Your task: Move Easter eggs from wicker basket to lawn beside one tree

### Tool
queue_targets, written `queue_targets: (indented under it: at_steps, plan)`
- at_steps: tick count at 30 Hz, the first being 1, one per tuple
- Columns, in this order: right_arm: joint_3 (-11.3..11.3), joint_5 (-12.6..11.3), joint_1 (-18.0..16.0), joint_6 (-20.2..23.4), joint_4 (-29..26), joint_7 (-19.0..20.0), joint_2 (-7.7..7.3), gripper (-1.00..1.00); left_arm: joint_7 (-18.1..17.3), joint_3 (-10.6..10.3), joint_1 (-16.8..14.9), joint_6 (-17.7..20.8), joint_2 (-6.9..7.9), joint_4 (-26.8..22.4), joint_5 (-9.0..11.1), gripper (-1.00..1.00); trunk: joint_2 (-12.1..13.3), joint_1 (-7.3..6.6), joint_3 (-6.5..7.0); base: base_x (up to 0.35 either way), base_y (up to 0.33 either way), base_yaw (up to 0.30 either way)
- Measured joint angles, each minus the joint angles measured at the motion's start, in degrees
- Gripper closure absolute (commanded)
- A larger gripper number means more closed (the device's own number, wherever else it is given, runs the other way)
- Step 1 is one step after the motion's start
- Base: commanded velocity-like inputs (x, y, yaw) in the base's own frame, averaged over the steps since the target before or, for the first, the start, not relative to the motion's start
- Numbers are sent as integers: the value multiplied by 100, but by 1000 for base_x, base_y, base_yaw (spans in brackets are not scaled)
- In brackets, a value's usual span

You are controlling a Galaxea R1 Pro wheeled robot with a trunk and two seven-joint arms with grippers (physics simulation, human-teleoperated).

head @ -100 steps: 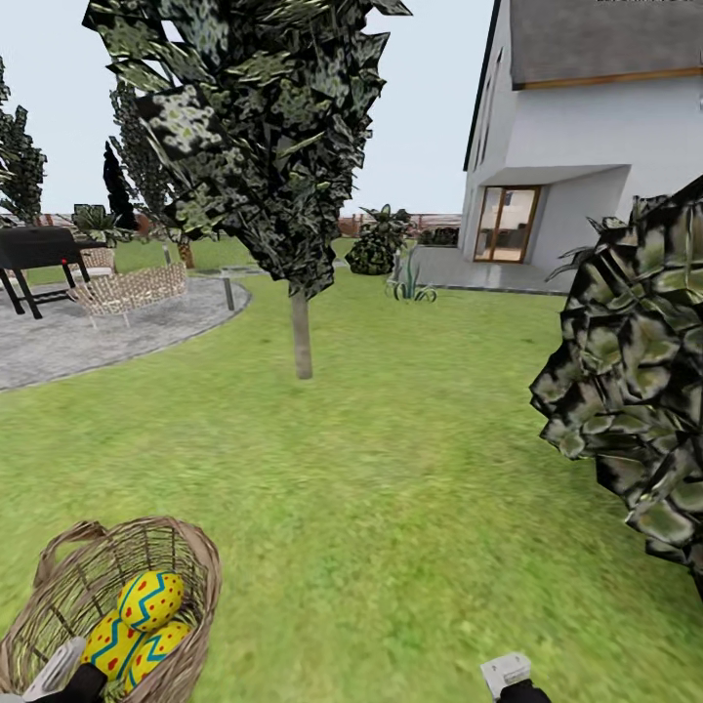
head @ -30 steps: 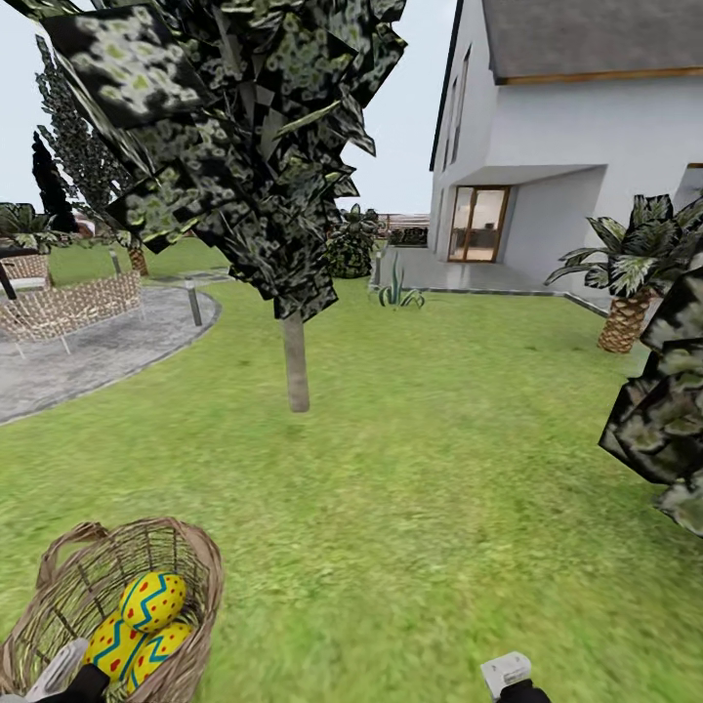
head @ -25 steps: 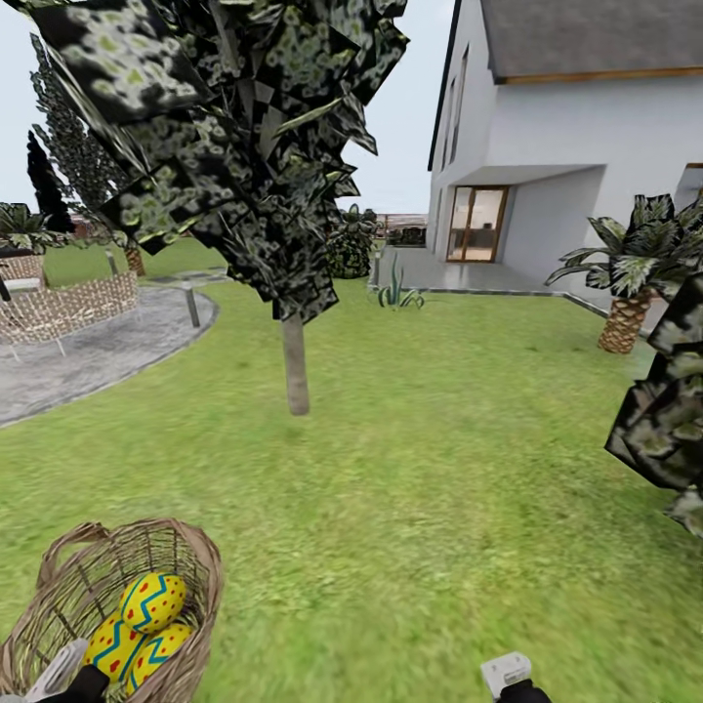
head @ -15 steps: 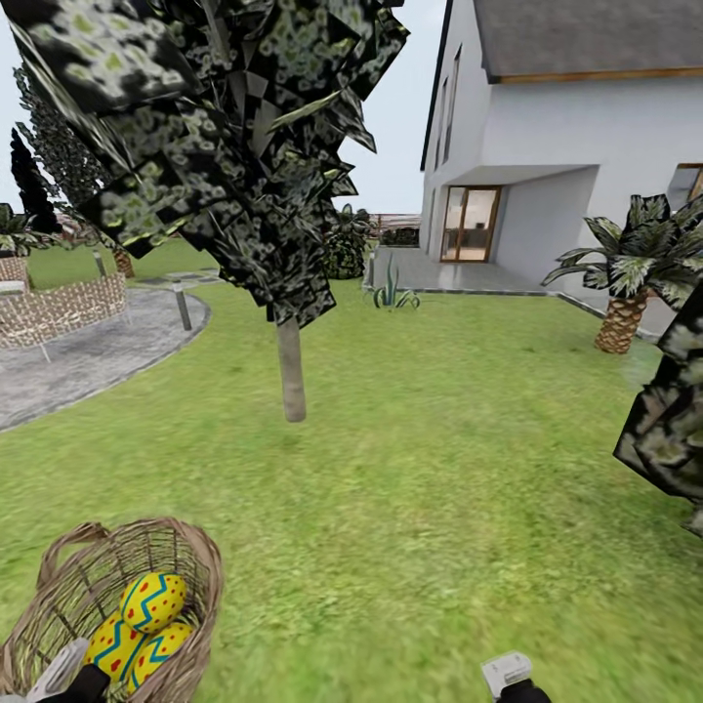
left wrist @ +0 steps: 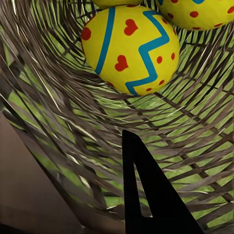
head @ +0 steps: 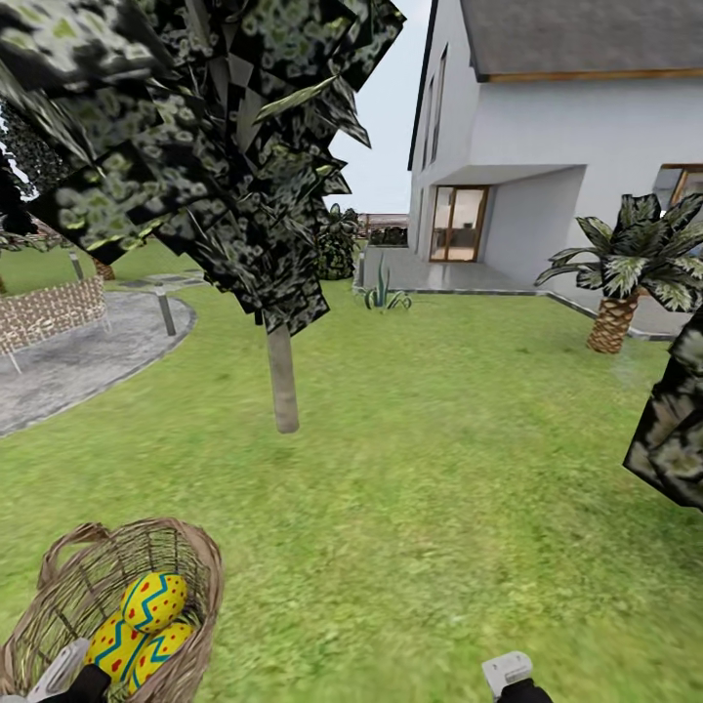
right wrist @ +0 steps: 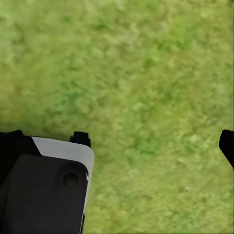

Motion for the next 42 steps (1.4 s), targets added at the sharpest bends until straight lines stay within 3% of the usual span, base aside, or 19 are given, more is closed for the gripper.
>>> queue_targets:
  at_steps: [15, 23, 42]
  plan:
    - [9, 2, 0, 0, 8, -1, 2, -100, 0, -1, 0, -6, -10, 4, -3, 100, 0, 0, 0, 336, 87, 0]
    - [9, 2, 0, 0, 10, 0, 2, -100, 0, -112, 0, -13, -9, 4, 7, 100, 0, 0, 0, 338, 80, 0]
    - [17, 3, 0, 1, 15, 0, 11, -100, -1, -114, 0, -29, -8, 10, 1, 100, 0, 0, 0, 339, 3, 0]
